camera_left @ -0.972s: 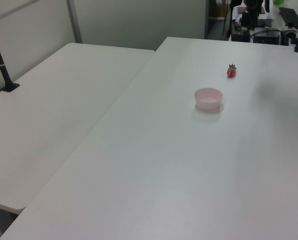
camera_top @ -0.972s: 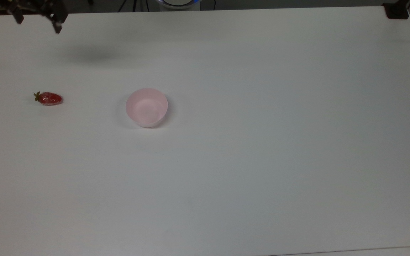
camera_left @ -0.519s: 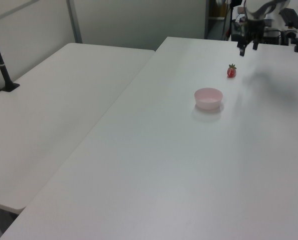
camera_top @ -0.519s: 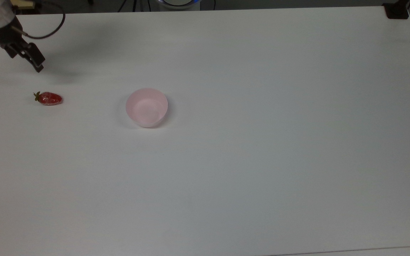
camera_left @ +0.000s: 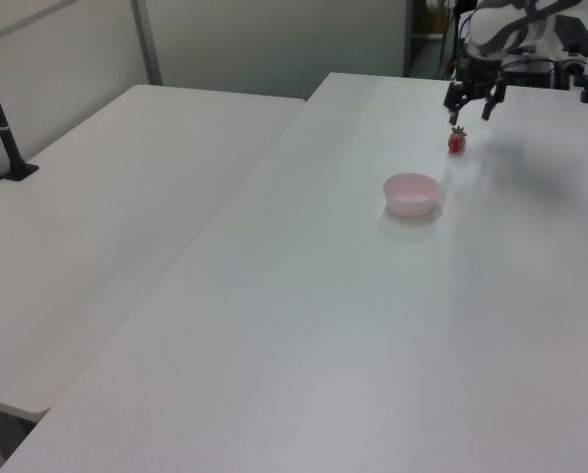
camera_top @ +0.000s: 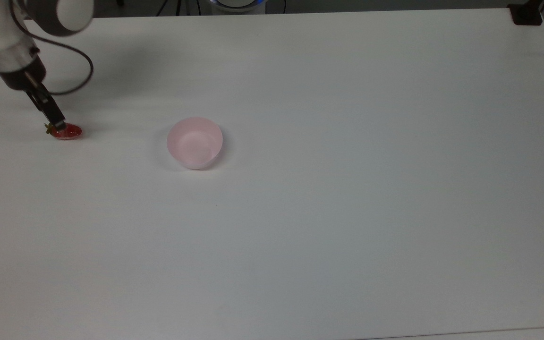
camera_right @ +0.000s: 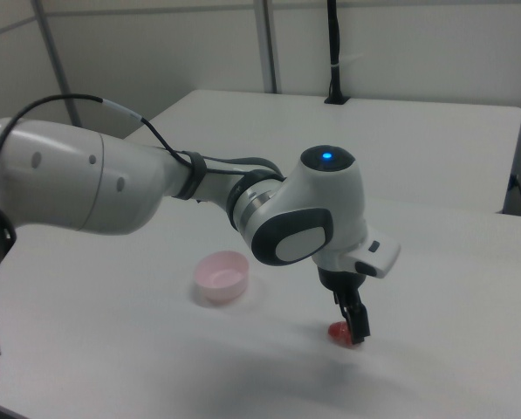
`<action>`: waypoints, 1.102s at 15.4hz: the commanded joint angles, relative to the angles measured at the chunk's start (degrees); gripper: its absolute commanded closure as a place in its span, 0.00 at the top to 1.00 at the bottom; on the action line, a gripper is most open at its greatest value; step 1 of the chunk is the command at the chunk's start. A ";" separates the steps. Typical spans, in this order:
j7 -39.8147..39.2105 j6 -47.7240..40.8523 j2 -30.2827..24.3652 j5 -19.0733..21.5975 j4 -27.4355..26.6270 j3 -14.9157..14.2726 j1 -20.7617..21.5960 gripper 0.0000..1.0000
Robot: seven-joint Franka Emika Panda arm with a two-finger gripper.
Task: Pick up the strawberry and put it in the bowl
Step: 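Close the gripper on the red strawberry and lift it, then carry the strawberry over the pink bowl and lower it inside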
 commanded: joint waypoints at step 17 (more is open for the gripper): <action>2.59 -6.31 -3.53 -5.87 0.68 4.49 11.94 0.32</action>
